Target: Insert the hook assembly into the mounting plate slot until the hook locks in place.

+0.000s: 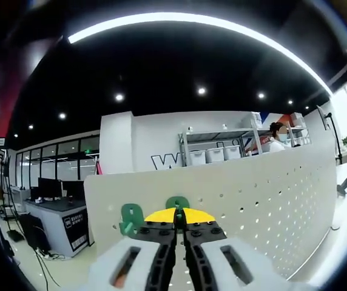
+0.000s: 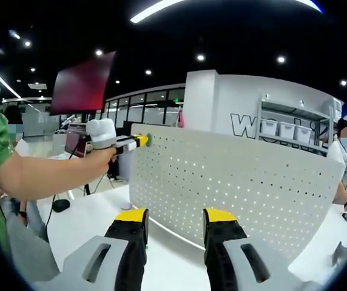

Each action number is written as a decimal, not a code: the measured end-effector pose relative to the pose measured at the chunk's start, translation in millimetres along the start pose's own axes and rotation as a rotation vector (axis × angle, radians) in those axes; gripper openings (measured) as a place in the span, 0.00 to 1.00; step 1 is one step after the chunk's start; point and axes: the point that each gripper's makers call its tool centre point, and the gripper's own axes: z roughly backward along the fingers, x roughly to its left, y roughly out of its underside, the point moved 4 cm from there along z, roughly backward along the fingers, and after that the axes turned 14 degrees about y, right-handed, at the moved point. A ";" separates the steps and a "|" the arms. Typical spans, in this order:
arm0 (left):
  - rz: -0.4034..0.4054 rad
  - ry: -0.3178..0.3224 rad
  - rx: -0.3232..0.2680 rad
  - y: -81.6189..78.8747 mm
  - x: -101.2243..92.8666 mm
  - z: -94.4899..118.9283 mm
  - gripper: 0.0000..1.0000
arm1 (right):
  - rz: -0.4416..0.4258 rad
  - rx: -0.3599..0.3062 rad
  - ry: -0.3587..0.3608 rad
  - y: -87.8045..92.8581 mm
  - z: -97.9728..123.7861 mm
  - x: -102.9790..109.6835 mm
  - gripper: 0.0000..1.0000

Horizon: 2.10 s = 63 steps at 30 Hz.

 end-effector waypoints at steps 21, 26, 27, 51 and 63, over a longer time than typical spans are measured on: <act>0.026 0.001 0.029 8.5 -0.4 2.5 0.04 | -0.002 0.003 -0.017 2.7 0.0 1.5 0.35; 0.030 0.003 0.010 3.1 0.2 3.2 0.05 | -0.005 0.008 -0.019 5.0 -1.6 2.5 0.34; 0.023 0.006 0.016 3.4 0.9 2.4 0.05 | -0.005 0.008 -0.021 5.0 -1.8 3.0 0.34; 0.000 0.013 0.042 2.0 2.3 4.3 0.01 | -0.012 0.005 -0.018 4.3 -2.0 3.3 0.34; -0.096 0.015 0.108 -0.4 -0.5 3.3 0.01 | -0.012 0.009 -0.016 5.5 -1.4 3.3 0.34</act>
